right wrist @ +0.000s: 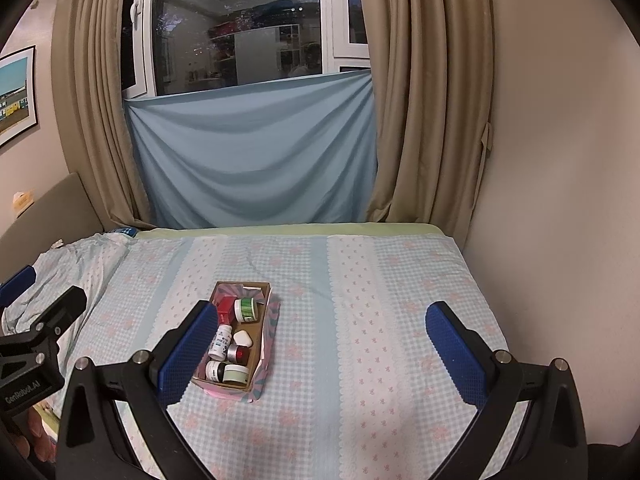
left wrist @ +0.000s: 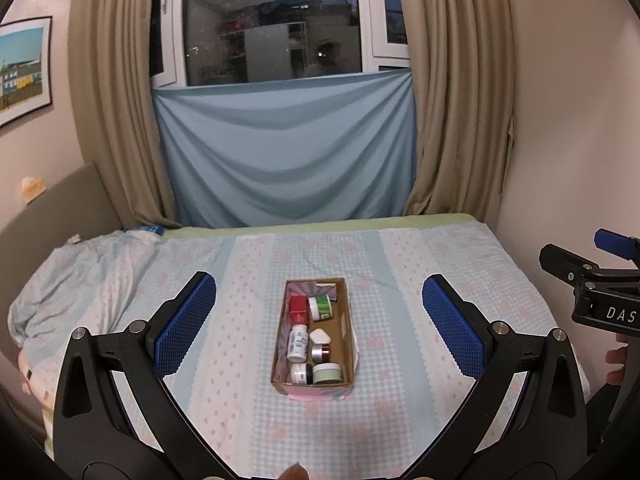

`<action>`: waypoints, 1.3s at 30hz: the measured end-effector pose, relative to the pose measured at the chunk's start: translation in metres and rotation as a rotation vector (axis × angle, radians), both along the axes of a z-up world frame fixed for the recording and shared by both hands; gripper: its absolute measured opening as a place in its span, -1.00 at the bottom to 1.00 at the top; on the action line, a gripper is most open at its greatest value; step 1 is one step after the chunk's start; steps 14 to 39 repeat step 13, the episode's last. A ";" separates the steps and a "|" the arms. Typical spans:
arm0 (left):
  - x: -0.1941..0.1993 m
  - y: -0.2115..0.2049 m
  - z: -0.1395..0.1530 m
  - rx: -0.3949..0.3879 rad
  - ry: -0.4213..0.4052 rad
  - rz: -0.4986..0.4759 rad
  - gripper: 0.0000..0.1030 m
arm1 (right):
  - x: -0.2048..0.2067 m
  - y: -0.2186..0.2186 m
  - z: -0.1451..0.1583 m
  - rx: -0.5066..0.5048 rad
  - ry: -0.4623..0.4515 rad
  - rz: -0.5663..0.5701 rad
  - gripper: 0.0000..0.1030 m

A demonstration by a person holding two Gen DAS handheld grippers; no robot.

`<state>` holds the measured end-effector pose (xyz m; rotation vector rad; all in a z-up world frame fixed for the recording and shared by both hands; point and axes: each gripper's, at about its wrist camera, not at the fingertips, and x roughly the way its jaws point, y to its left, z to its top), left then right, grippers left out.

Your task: Organize rigid objects

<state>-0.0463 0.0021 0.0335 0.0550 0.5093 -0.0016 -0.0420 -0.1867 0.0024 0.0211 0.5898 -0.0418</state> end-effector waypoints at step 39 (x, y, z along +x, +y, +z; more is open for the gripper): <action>0.013 0.000 -0.003 -0.032 -0.005 -0.042 0.99 | 0.006 0.002 -0.002 0.005 0.018 -0.031 1.00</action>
